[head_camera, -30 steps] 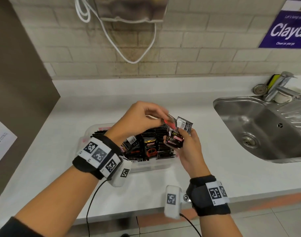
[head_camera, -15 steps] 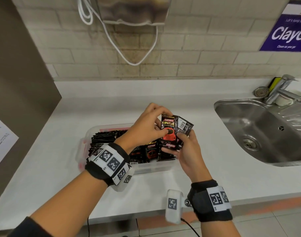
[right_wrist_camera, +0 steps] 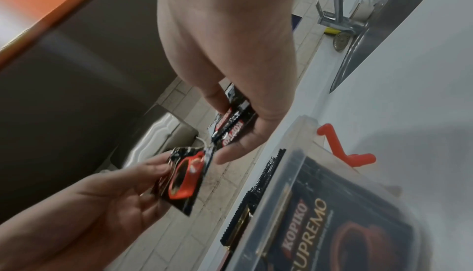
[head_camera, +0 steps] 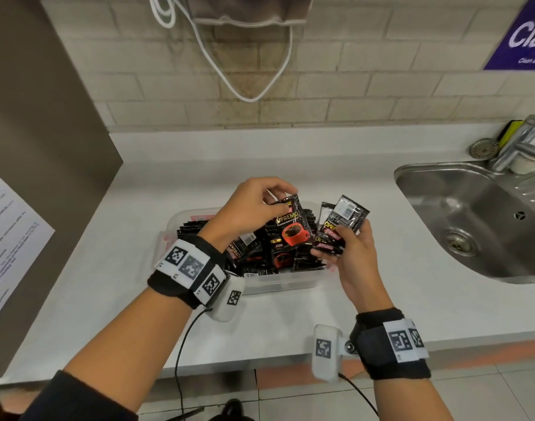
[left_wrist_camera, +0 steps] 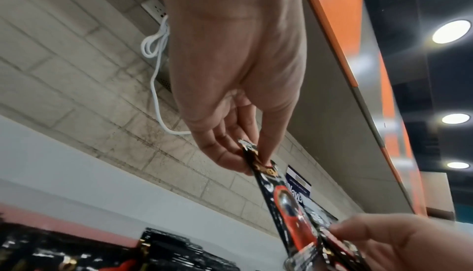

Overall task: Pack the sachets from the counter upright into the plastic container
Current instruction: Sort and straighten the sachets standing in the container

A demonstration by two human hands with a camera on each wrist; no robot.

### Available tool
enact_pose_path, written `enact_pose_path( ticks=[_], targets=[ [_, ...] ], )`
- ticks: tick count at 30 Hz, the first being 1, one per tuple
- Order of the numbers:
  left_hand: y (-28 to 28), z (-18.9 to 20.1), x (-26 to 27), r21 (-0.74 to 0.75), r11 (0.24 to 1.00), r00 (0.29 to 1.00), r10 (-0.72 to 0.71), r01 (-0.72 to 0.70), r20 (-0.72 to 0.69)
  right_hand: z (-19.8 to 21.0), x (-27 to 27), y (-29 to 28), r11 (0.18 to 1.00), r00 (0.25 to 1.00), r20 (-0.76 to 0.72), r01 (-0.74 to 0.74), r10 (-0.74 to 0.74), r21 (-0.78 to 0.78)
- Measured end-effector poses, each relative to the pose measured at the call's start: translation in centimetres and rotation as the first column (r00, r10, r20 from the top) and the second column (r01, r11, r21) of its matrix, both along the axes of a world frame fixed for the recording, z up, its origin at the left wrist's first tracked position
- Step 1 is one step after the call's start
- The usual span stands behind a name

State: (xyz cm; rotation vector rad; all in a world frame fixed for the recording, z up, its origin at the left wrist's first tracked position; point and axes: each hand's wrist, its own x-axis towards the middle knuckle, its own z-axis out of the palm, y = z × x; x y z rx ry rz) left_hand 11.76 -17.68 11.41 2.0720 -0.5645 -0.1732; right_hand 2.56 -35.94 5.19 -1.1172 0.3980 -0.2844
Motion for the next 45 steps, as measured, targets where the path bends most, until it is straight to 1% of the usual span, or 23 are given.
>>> enact_pose_path(
  ticks=[2,4,9,13,16,19,21,24,28,30,33,35,36,37,39,40,42,45],
  targets=[
    [0.6,-0.5,0.0,0.039,0.999,1.000,-0.016,0.016,-0.001,-0.1,0.0,-0.4,0.999,0.999,-0.008,0.044,-0.044,0.010],
    [0.8,-1.3,-0.3,0.108,0.993,0.999,-0.039,0.038,0.008,-0.1,0.0,-0.5,0.997,0.997,-0.010,0.072,-0.072,0.016],
    [0.1,-3.1,-0.6,0.284,0.954,0.992,-0.114,0.096,0.049,-0.4,-0.1,-0.1,0.998,0.998,-0.006,0.059,-0.059,0.018],
    [-1.0,-3.9,-0.6,0.458,0.883,0.991,-0.132,0.101,0.036,-0.3,-0.2,0.1,0.999,1.000,-0.002,0.026,-0.026,0.029],
    [-1.6,-4.1,-0.7,0.555,0.828,0.987,-0.143,0.082,0.068,-0.4,-0.3,0.4,1.000,1.000,-0.001,-0.012,0.012,0.002],
    [-2.3,-4.4,-0.7,0.623,0.778,0.974,-0.195,0.080,0.119,-0.6,-0.4,0.5,0.996,0.997,-0.015,-0.073,0.072,-0.047],
    [-2.5,-4.8,-0.7,0.663,0.747,0.962,-0.218,0.056,0.166,-0.7,-0.5,0.6,0.991,0.994,-0.009,-0.112,0.111,-0.070],
    [-2.6,-4.9,-0.6,0.677,0.735,0.955,-0.211,0.016,0.207,-0.8,-0.7,0.6,0.988,0.990,0.008,-0.141,0.142,-0.067],
    [-2.3,-4.0,-0.3,0.629,0.776,0.966,-0.195,0.047,0.169,-0.8,-0.6,0.4,0.990,0.990,0.021,-0.135,0.136,-0.048],
    [-2.0,-3.0,-0.2,0.560,0.823,0.975,-0.192,0.100,0.108,-0.8,-0.5,0.3,0.991,0.991,0.025,-0.132,0.133,-0.028],
    [-1.5,-1.3,-0.2,0.360,0.921,0.987,-0.162,0.150,0.001,-0.5,-0.2,0.1,0.992,0.990,0.070,-0.125,0.125,-0.005],
    [-1.3,-0.2,-0.4,0.224,0.966,0.991,-0.125,0.133,-0.049,-0.2,-0.1,0.0,0.994,0.988,0.106,-0.110,0.111,-0.012],
    [-1.2,0.2,-0.4,0.140,0.983,0.989,-0.108,0.122,-0.104,-0.1,0.0,0.0,0.994,0.986,0.126,-0.106,0.106,-0.013],
    [-1.2,0.6,-0.5,0.045,0.993,0.978,-0.098,0.108,-0.182,0.0,-0.1,0.0,0.994,0.983,0.148,-0.106,0.106,-0.012],
    [-1.1,1.0,-0.6,-0.124,0.991,0.940,-0.095,0.057,-0.329,0.3,-0.1,0.1,0.993,0.973,0.198,-0.120,0.120,-0.012],
    [-1.2,1.2,-0.6,-0.164,0.986,0.922,-0.096,0.036,-0.375,0.4,-0.1,0.1,0.992,0.968,0.218,-0.127,0.127,-0.016],
    [-1.1,1.1,-0.7,-0.187,0.982,0.887,-0.109,0.026,-0.449,0.8,0.0,0.2,0.989,0.960,0.239,-0.136,0.146,-0.055],
    [-1.2,0.9,-0.9,-0.231,0.970,0.809,-0.196,0.077,-0.554,1.3,0.0,0.4,0.976,0.946,0.263,-0.155,0.191,-0.154]
  ],
)
